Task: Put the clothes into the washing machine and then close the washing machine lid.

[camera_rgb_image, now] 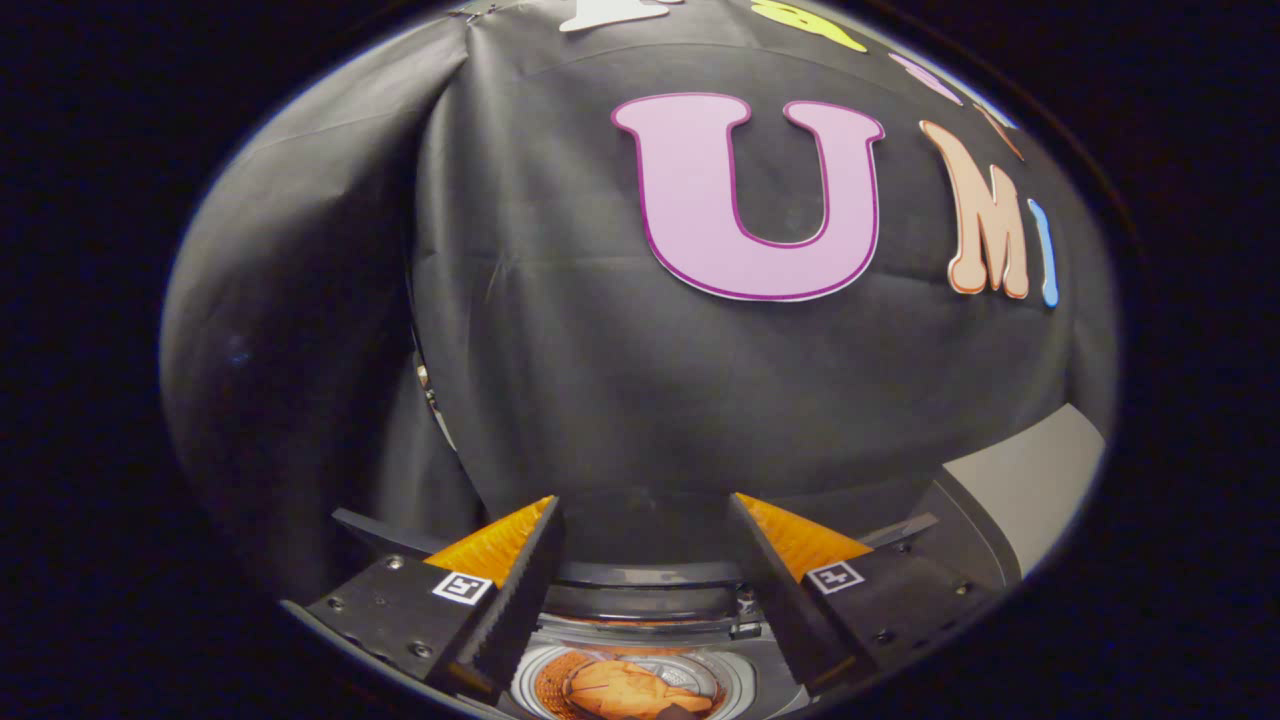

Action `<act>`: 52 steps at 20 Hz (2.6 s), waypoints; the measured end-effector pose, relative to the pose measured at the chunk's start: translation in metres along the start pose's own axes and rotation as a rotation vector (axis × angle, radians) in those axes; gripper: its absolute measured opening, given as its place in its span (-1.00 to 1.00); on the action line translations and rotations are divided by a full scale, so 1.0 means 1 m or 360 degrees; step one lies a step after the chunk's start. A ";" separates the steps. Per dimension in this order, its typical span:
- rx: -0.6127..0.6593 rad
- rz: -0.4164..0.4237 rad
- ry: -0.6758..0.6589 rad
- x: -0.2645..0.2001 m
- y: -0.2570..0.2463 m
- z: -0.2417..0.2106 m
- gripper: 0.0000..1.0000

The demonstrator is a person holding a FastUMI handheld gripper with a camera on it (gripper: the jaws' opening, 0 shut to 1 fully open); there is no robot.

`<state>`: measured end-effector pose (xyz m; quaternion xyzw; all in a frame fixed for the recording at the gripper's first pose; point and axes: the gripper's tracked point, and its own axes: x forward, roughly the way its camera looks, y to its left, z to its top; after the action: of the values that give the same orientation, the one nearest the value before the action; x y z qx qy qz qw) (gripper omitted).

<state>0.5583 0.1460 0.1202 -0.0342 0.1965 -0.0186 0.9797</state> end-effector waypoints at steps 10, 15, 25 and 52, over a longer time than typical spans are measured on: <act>-0.0004 0.0042 -0.0014 -0.029 0.002 -0.015 0.96; 0.0013 0.0081 -0.0034 -0.031 0.004 -0.014 0.94; 0.0034 0.0171 0.0142 -0.020 0.011 -0.035 0.90; 0.0087 0.0208 -0.0274 -0.141 -0.030 -0.034 0.94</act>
<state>0.4142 0.1211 0.1448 0.0039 0.1129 0.0432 0.9927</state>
